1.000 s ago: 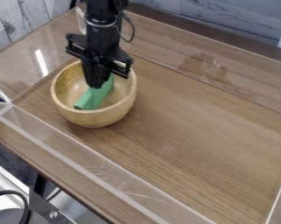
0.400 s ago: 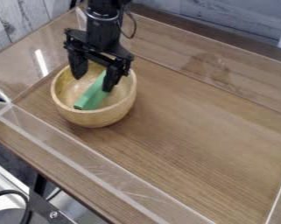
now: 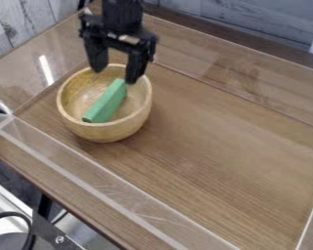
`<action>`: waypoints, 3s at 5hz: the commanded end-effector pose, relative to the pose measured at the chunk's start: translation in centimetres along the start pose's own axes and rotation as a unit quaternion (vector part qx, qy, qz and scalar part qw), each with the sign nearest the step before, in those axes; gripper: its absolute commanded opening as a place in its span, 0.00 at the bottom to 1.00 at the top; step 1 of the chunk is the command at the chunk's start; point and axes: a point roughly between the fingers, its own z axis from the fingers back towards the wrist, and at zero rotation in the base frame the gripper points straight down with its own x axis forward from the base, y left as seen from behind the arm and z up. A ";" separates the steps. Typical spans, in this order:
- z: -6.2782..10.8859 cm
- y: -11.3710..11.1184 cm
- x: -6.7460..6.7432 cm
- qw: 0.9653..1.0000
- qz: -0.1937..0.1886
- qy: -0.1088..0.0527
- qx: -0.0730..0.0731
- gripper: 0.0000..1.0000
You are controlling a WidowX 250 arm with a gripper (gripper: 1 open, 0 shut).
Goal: Put the green block in the brown bowl
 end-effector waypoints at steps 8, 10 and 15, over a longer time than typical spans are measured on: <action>-2.7 2.0 3.4 0.997 -0.039 -0.058 -0.033 1.00; -3.7 2.0 4.1 0.994 -0.038 -0.087 -0.056 1.00; -1.4 2.1 4.3 0.992 -0.028 -0.119 -0.041 1.00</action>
